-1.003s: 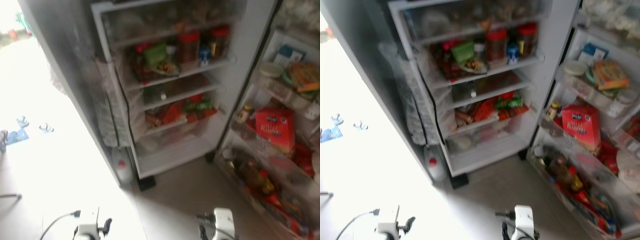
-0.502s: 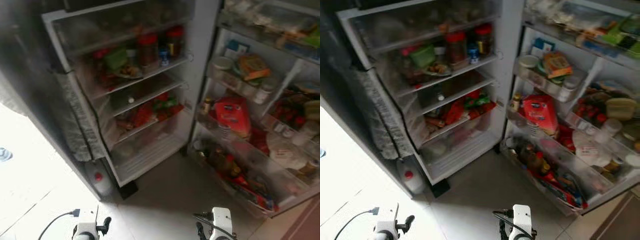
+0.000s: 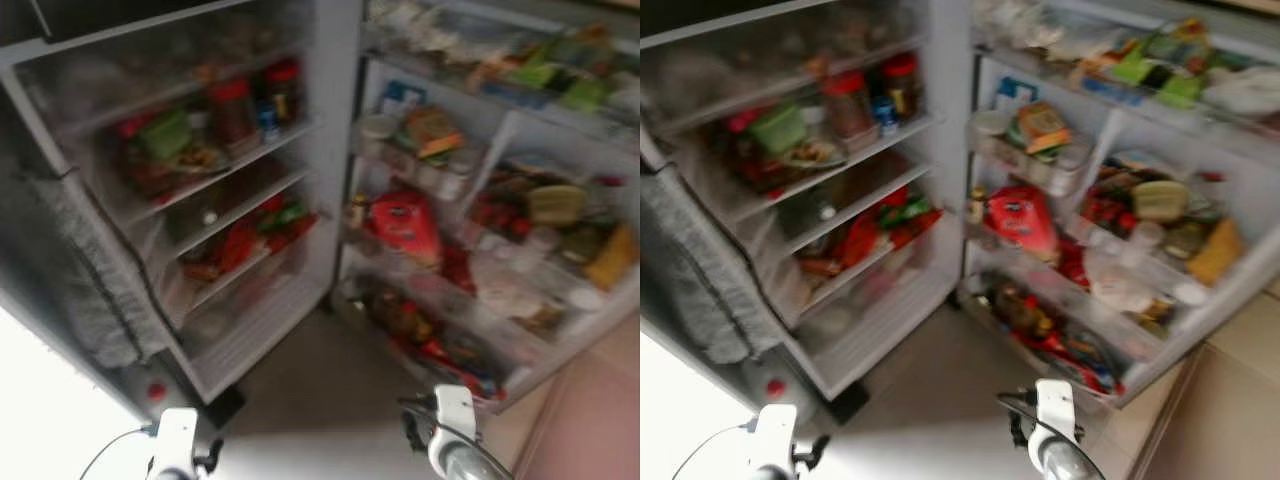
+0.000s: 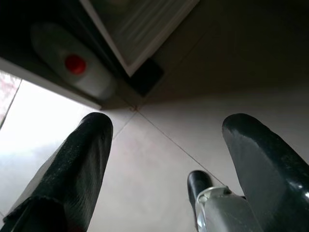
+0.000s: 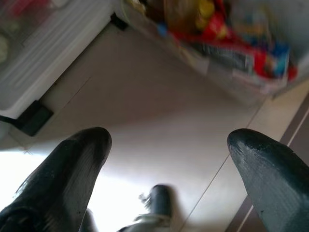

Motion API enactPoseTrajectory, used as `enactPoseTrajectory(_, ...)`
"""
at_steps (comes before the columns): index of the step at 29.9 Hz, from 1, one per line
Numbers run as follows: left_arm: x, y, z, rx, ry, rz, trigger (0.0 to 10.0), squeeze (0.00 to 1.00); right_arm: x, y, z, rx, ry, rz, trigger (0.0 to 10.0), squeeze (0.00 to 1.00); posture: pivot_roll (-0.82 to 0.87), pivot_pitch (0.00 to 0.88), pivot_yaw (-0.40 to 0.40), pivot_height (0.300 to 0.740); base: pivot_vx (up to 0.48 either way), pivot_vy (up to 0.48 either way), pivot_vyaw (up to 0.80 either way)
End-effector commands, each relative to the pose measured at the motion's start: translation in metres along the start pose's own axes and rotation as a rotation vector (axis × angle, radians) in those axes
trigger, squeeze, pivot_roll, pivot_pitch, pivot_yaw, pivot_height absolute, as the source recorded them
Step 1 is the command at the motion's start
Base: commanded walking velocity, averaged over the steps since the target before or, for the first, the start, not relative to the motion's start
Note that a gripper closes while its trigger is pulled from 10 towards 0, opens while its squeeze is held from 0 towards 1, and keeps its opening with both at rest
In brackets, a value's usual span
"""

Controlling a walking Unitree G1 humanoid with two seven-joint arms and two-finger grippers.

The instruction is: Restocking fridge

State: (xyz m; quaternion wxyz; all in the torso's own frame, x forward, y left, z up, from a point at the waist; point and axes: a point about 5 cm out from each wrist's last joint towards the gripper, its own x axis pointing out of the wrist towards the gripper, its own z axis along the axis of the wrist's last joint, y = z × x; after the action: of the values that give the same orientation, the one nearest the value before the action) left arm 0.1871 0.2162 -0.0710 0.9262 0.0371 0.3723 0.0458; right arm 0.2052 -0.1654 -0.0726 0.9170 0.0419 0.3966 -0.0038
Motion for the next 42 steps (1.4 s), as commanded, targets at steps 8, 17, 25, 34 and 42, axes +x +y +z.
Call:
enactPoseTrajectory(8, 0.001, -0.0046, 0.0013, 0.006, 0.001, -0.012, 10.0, 0.0, -0.0026, -0.0054, -0.0085, 0.008, 0.029, -0.006, 10.0, 0.0, -0.07, 0.042, 0.042, 0.74, 0.0, 0.0, -0.75)
enactPoseTrajectory(17, 0.0004, -0.0045, -0.0001, 0.007, 0.004, -0.014, 10.0, 0.0, -0.0028, -0.0047, -0.009, 0.014, 0.025, -0.006, 10.0, 0.0, -0.07, 0.051, 0.043, 0.74, 0.0, 0.0, -0.45)
enactPoseTrajectory(25, 0.0003, -0.0043, -0.0004, 0.013, 0.005, -0.017, 10.0, 0.0, -0.0026, -0.0055, -0.0086, 0.016, 0.027, -0.015, 10.0, 0.0, -0.07, 0.054, 0.047, 0.74, 0.0, 0.0, 0.0)
enactPoseTrajectory(34, -0.0007, -0.0038, -0.0032, 0.011, 0.013, -0.022, 10.0, 0.0, -0.0025, -0.0047, -0.0083, 0.02, 0.025, -0.014, 10.0, 0.0, -0.07, 0.057, 0.047, 0.74, -0.098, 0.0, 0.0)
enactPoseTrajectory(42, -0.0006, -0.0037, -0.0027, 0.011, 0.01, -0.018, 10.0, 0.0, -0.0021, -0.0032, -0.0071, 0.02, 0.019, -0.011, 10.0, 0.0, -0.06, 0.063, 0.051, 0.74, -0.154, 0.0, 0.0)
